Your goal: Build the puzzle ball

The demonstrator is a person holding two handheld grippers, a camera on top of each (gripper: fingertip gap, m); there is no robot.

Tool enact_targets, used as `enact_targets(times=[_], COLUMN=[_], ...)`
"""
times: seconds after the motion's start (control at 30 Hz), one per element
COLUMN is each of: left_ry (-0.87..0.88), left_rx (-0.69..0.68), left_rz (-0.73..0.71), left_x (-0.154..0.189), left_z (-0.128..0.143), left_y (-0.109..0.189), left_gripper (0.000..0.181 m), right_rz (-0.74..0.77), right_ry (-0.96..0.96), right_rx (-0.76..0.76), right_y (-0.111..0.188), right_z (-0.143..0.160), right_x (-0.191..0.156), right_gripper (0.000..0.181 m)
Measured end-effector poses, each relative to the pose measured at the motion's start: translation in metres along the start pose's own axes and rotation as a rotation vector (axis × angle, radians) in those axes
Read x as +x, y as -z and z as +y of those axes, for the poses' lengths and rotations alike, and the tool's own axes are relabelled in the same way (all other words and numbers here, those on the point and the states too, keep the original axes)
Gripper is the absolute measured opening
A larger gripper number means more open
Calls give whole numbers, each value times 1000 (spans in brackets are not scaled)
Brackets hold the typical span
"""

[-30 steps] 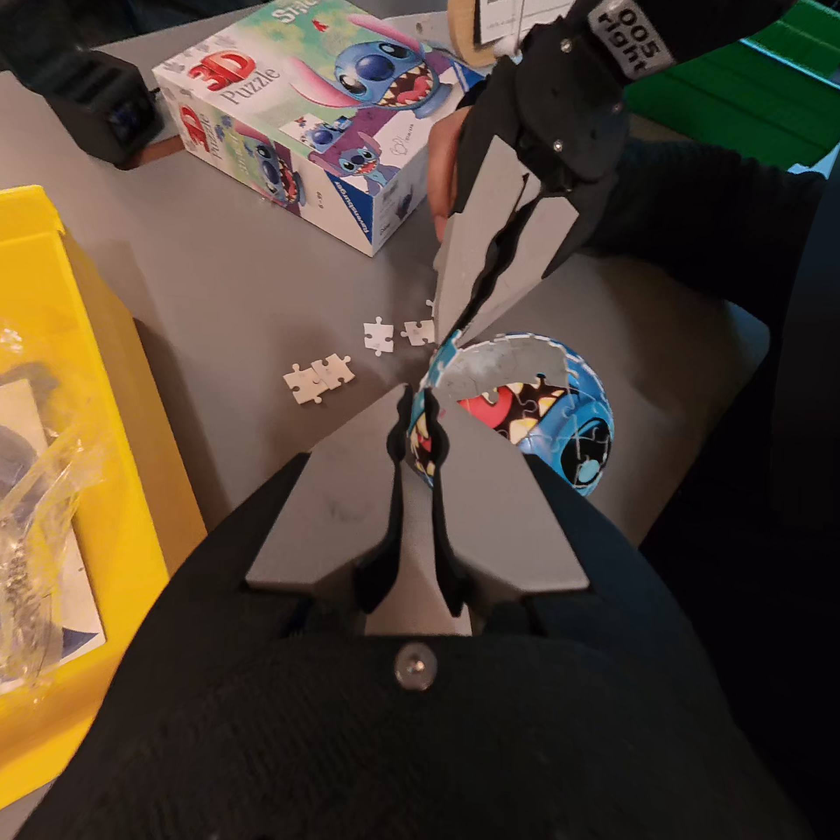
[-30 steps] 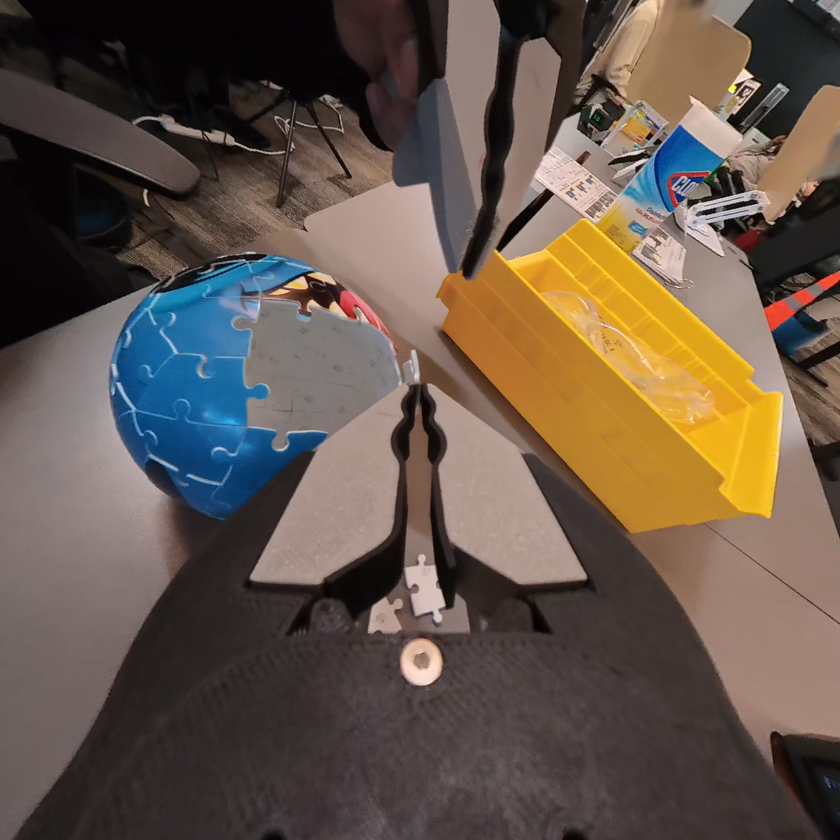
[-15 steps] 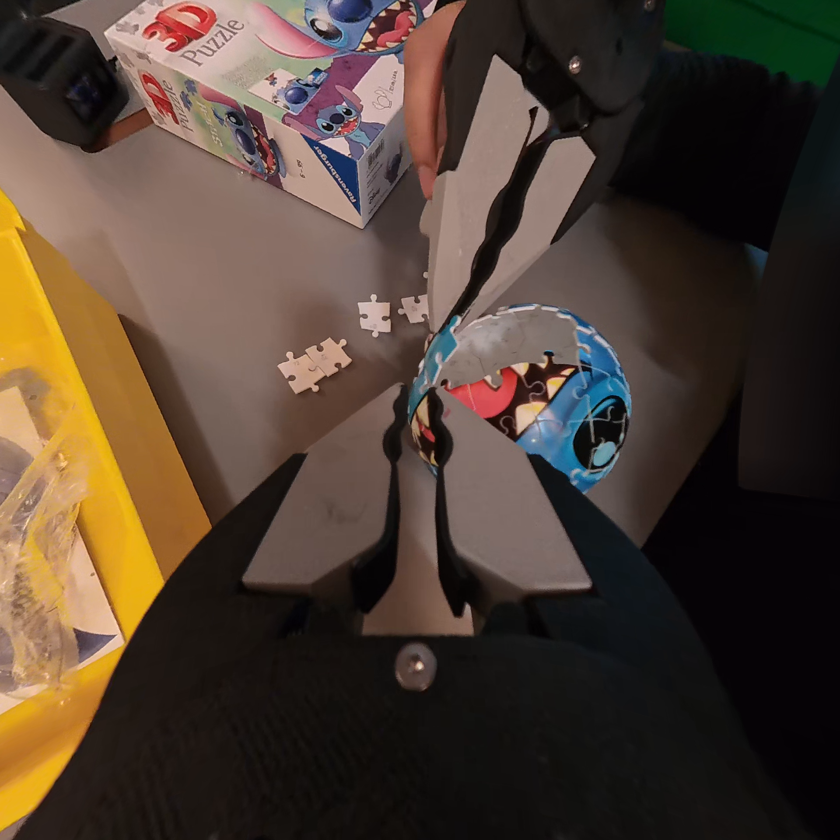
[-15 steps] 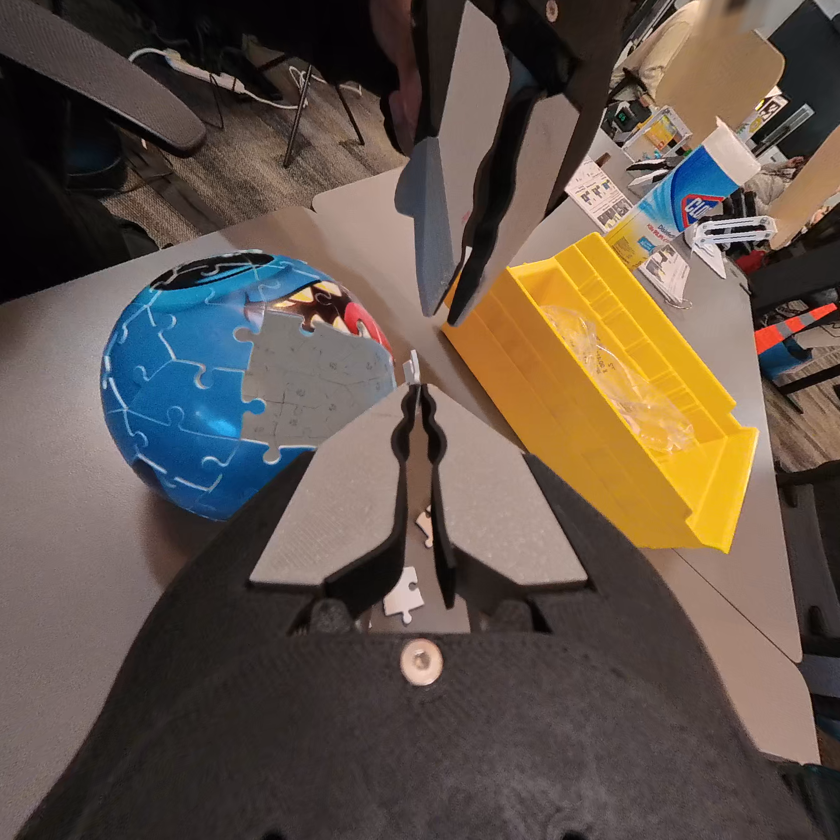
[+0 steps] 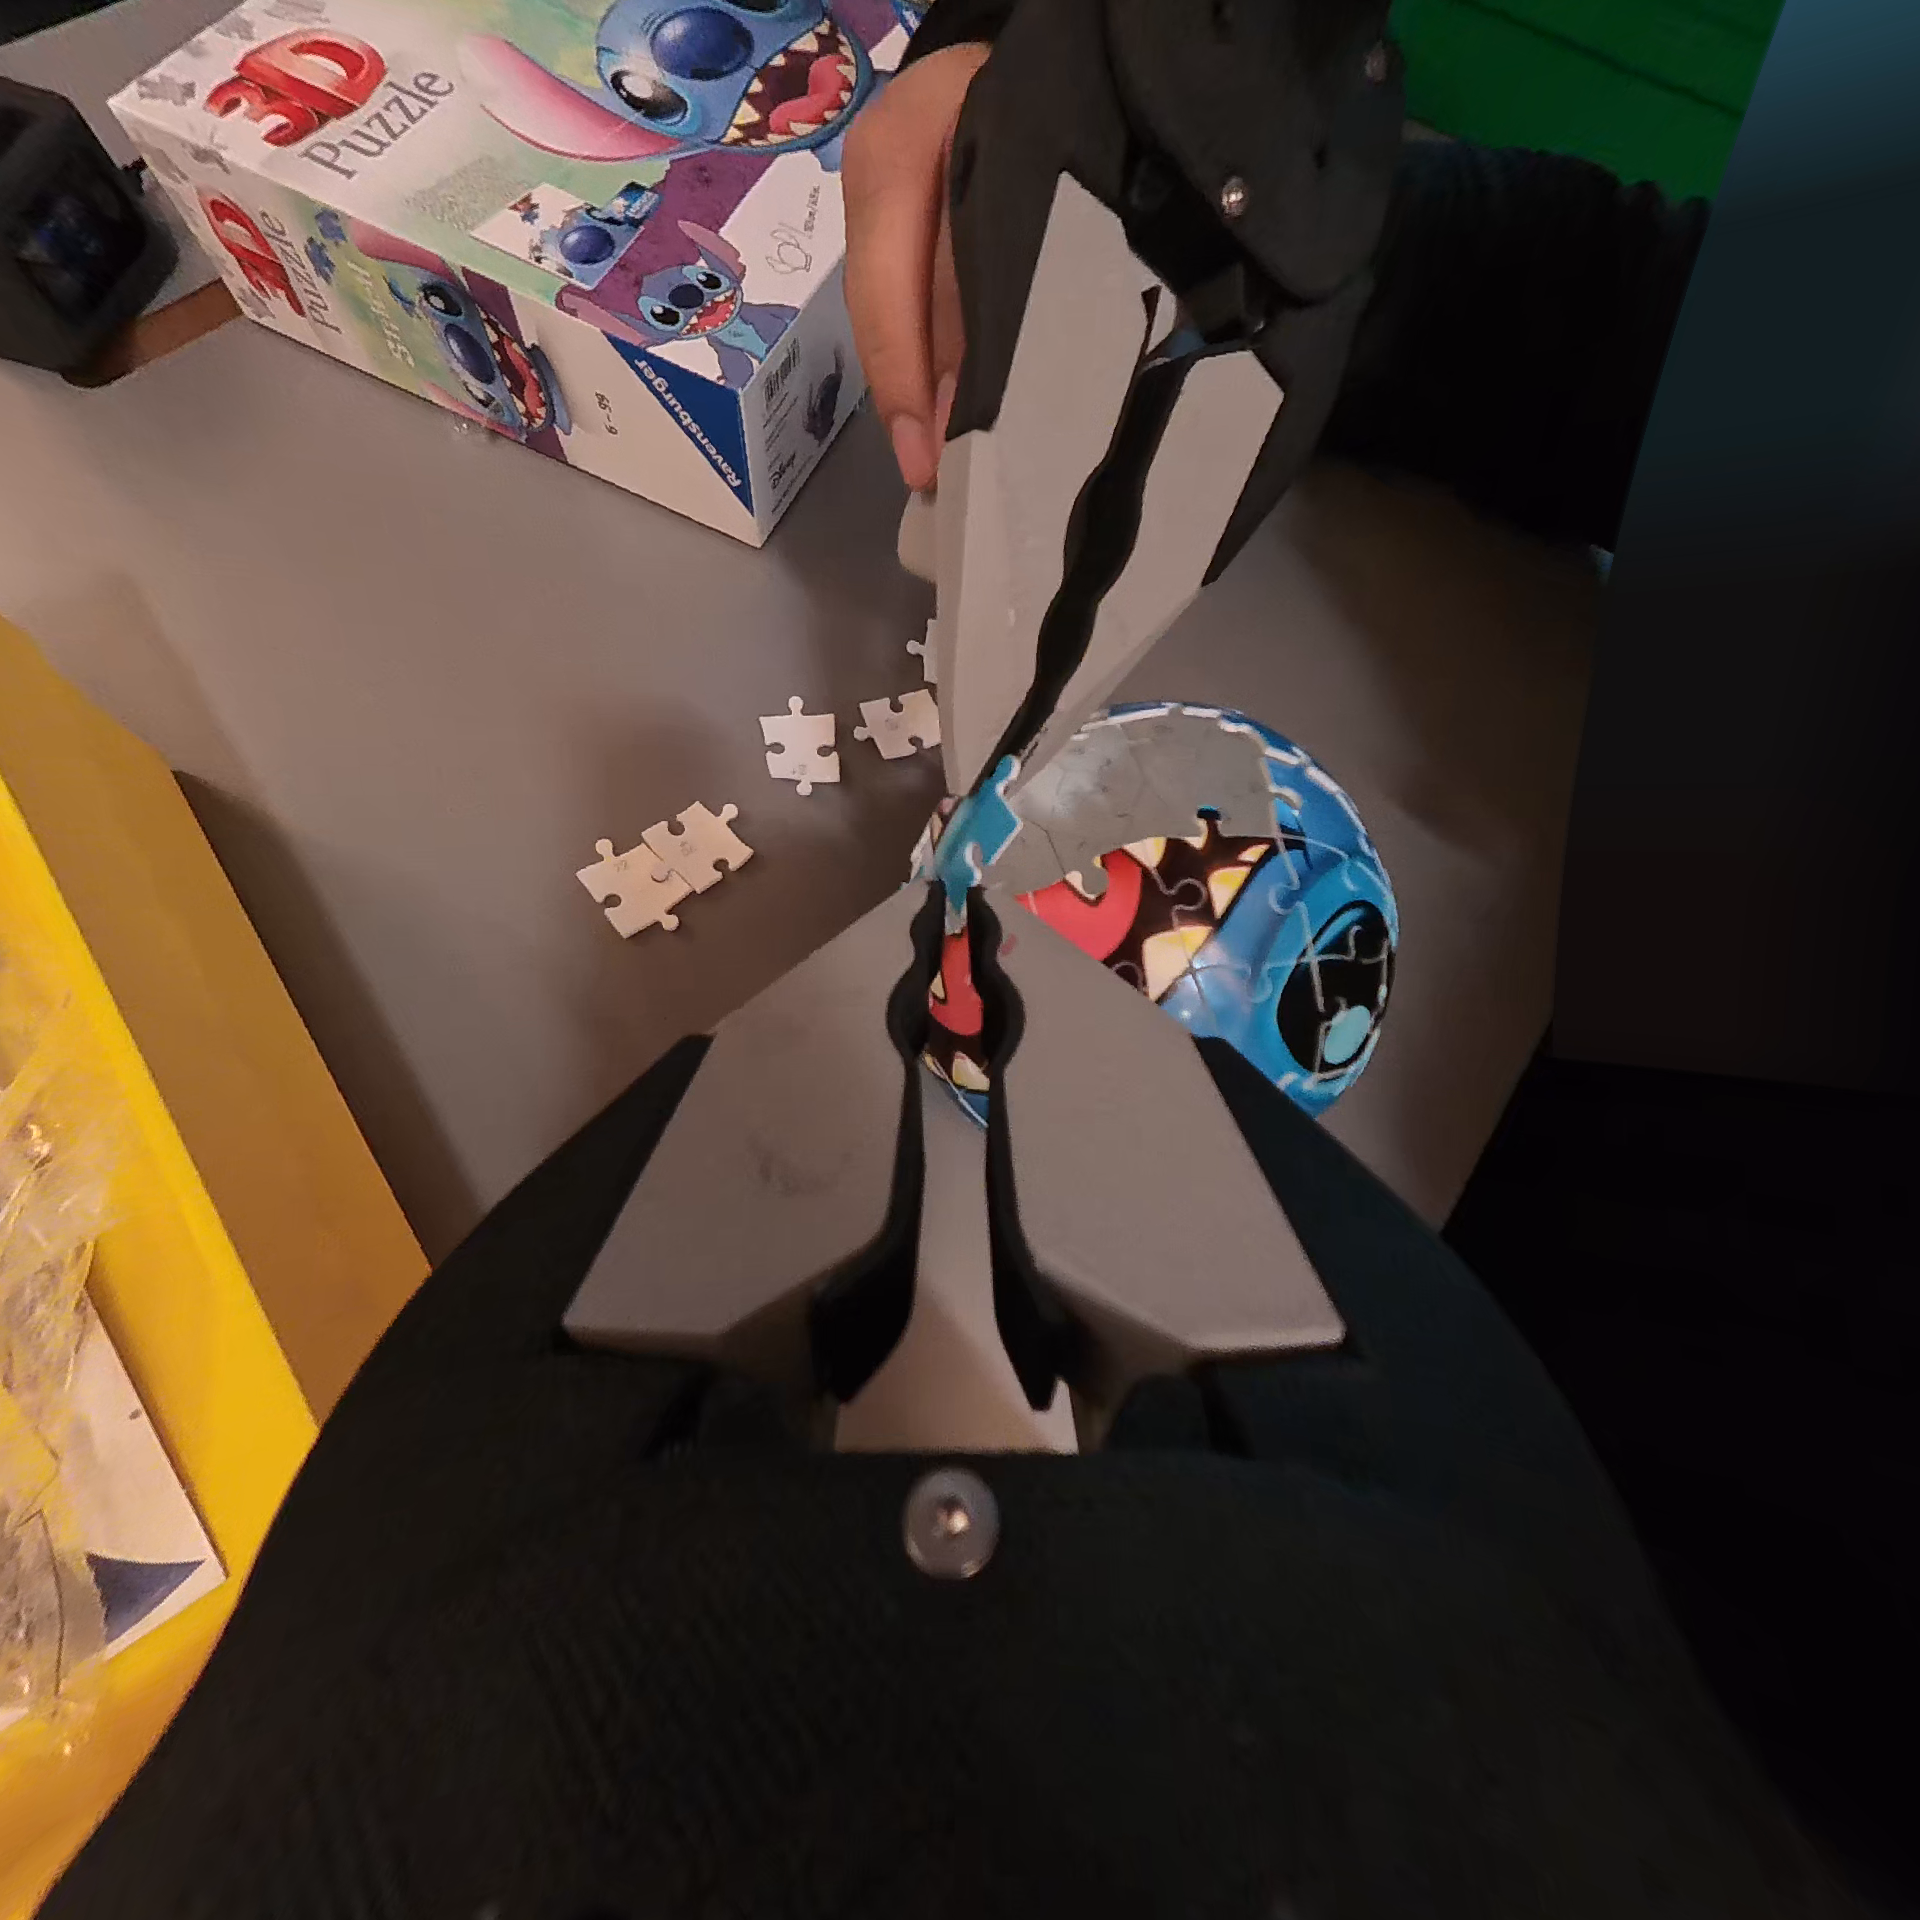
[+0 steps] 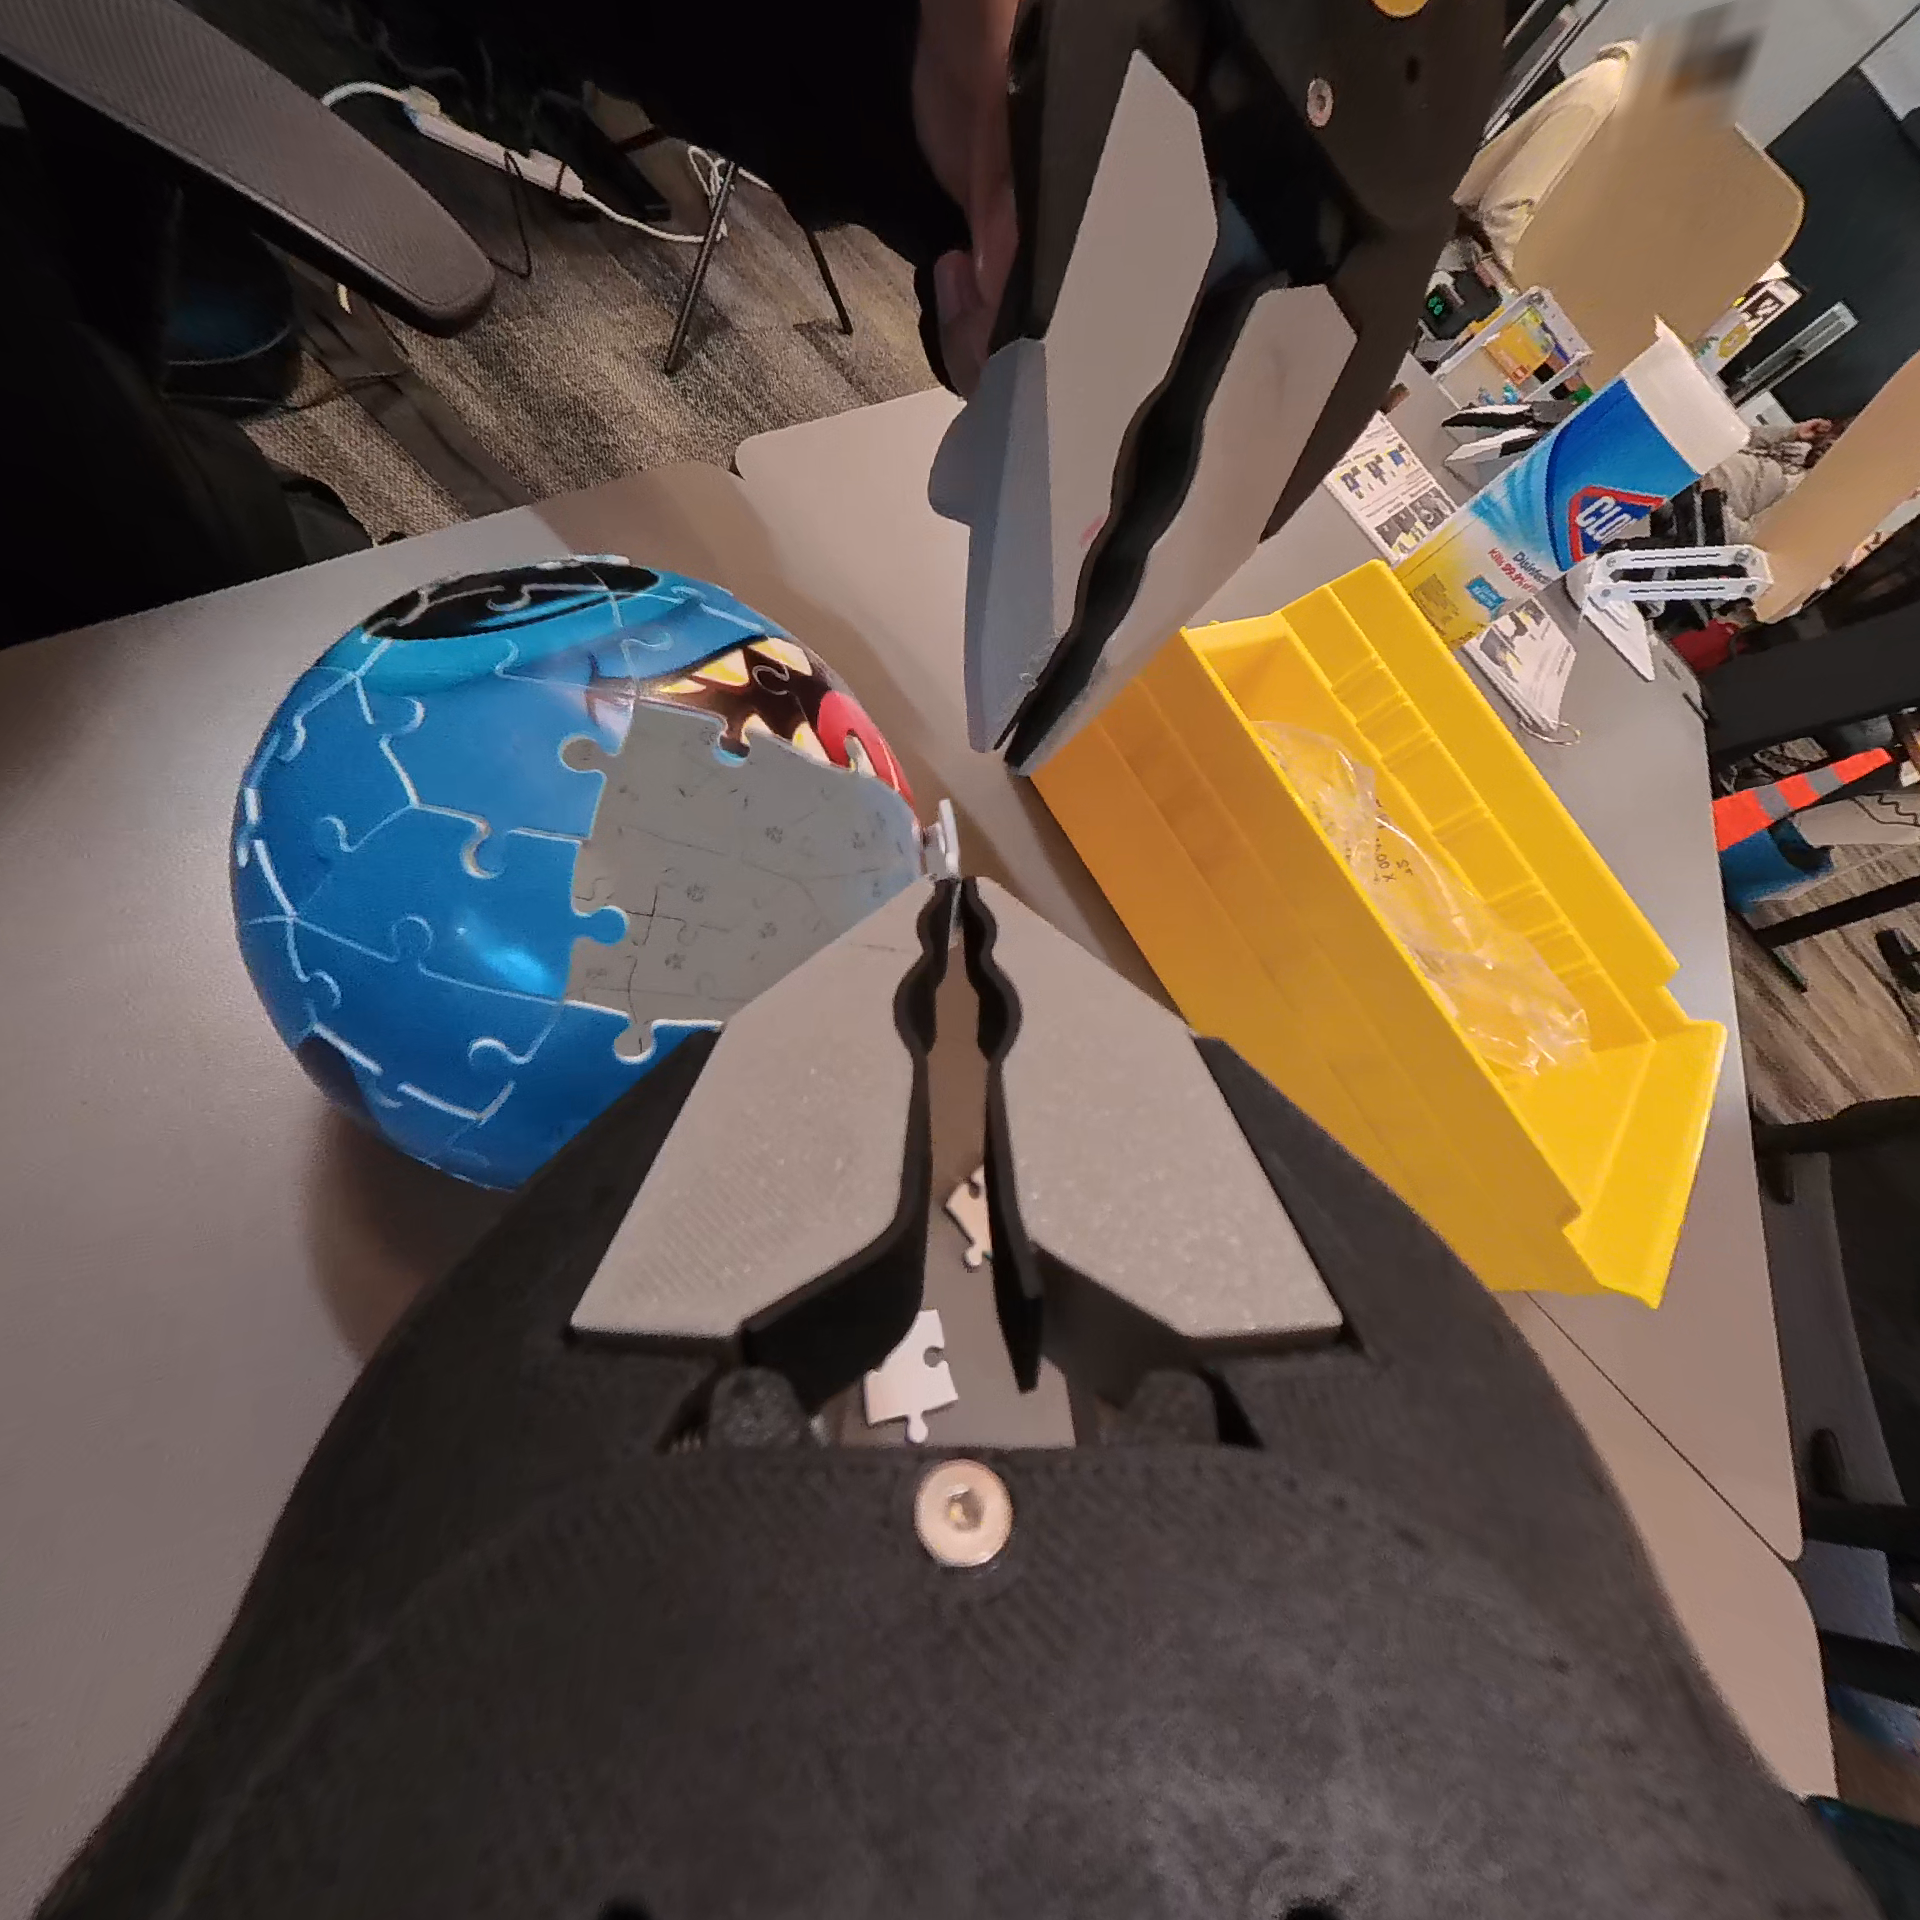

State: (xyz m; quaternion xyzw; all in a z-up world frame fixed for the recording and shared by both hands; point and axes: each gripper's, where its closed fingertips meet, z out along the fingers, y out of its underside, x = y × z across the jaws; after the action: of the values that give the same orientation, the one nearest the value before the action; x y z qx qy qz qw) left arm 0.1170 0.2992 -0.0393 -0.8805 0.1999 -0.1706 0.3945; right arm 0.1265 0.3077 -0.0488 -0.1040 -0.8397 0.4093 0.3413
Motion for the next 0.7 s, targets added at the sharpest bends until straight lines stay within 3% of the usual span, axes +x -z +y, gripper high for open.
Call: enact_targets(times=[0.3, 0.43, 0.7], left_ry=[55, 61, 114], left_rx=[82, 104, 199], left_rz=[-29, -87, -46], left_x=[-6, -12, -13], left_z=[1, 13, 38], left_y=[5, 9, 15], left_gripper=[1, 2, 11], right_rz=[30, 47, 77], right_ry=[0, -36, -73], right_rx=[-10, 35, 40], right_y=[4, 11, 10], right_z=[4, -2, 3], right_x=[5, 10, 13], right_gripper=[0, 0, 0])
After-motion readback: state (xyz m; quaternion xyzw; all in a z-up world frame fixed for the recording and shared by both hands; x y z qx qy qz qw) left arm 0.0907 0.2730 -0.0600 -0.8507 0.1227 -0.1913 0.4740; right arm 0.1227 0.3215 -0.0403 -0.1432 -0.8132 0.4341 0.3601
